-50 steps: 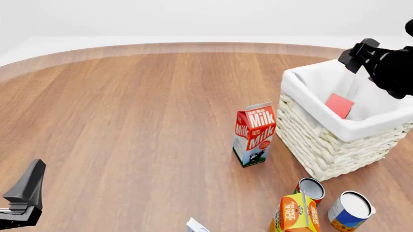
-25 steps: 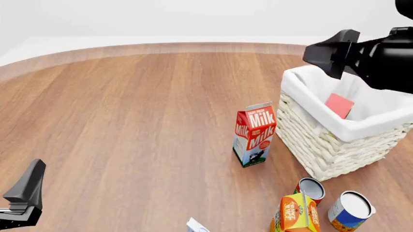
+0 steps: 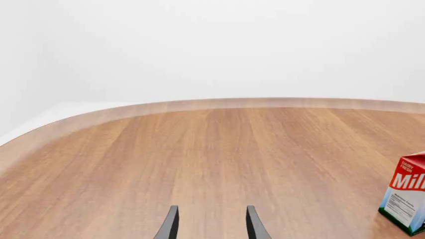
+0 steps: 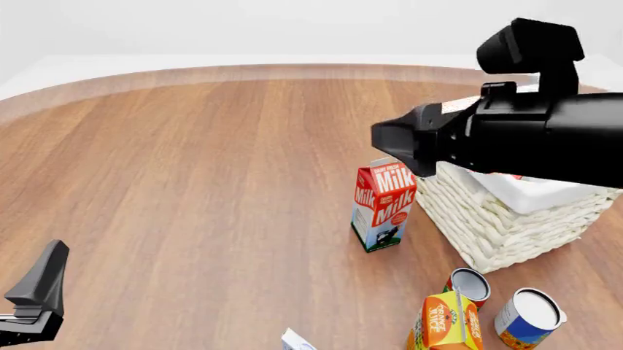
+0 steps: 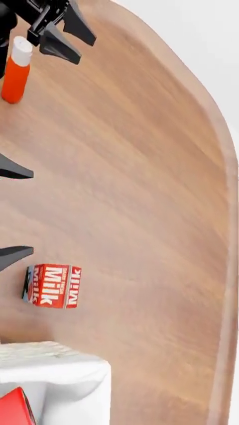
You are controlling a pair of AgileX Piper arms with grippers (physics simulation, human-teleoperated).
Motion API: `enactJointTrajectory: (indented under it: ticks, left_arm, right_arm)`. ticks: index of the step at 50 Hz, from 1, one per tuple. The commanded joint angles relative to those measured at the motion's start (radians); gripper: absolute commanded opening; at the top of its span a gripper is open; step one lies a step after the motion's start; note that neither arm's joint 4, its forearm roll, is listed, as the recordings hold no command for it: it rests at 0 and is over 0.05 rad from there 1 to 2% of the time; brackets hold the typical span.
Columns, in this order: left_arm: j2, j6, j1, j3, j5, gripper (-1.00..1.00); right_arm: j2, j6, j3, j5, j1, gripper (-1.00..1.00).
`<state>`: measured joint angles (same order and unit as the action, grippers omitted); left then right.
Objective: Pick up the cream cheese box and the butter, and put them in the basket.
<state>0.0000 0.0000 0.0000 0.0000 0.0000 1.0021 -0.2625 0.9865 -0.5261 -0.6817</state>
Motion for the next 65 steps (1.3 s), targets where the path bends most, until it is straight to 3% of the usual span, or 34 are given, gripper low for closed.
enactJointTrajectory:
  ticks: [1, 21, 40, 65]
  left_arm:
    - [0.0, 0.0, 0.0, 0.0, 0.0, 1.0]
    - [0.0, 0.0, 0.0, 0.0, 0.0, 1.0]
    - [0.0, 0.0, 0.0, 0.0, 0.0, 1.0]
    - [0.0, 0.0, 0.0, 0.0, 0.0, 1.0]
  right_arm:
    - [0.046, 0.023, -0.018, 0.026, -0.091, 1.0]
    - [0.141, 0.05, -0.017, 0.043, -0.205, 1.0]
    - [0.245, 0.024, -0.073, 0.109, -0.286, 1.0]
    - [0.348, -0.031, -0.173, 0.21, -0.308, 1.0]
